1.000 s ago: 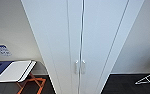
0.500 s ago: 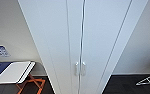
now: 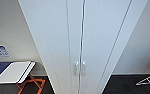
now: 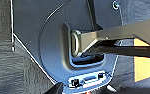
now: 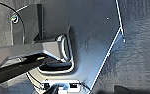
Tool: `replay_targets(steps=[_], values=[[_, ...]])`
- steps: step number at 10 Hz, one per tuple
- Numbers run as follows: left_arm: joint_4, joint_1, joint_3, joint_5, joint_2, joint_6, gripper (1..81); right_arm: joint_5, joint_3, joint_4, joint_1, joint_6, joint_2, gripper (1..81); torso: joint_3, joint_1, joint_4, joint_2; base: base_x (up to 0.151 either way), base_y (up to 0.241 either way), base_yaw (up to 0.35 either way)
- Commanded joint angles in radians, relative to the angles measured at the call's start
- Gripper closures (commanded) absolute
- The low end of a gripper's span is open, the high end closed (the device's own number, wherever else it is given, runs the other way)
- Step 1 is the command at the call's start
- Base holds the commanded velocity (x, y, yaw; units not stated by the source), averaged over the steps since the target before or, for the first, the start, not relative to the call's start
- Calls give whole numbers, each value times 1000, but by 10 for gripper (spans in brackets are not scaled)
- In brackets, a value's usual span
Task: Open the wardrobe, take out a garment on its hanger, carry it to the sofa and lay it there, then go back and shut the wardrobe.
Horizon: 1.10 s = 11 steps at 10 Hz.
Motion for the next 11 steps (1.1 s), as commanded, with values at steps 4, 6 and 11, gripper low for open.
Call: replay_targets(steps=[4,6,11], values=[[9,-49,336,53,-241,-2,10,-74,415,3,120,7,-309,10,0,0,0,0,0,0,0],[11,-82,466,57,-334,-7,10,-67,496,7,161,9,-395,10,0,0,0,0,0,0,0],[20,-191,806,66,-561,2,10,-59,760,-7,288,-5,-566,10,0,0,0,0,0,0,0]])
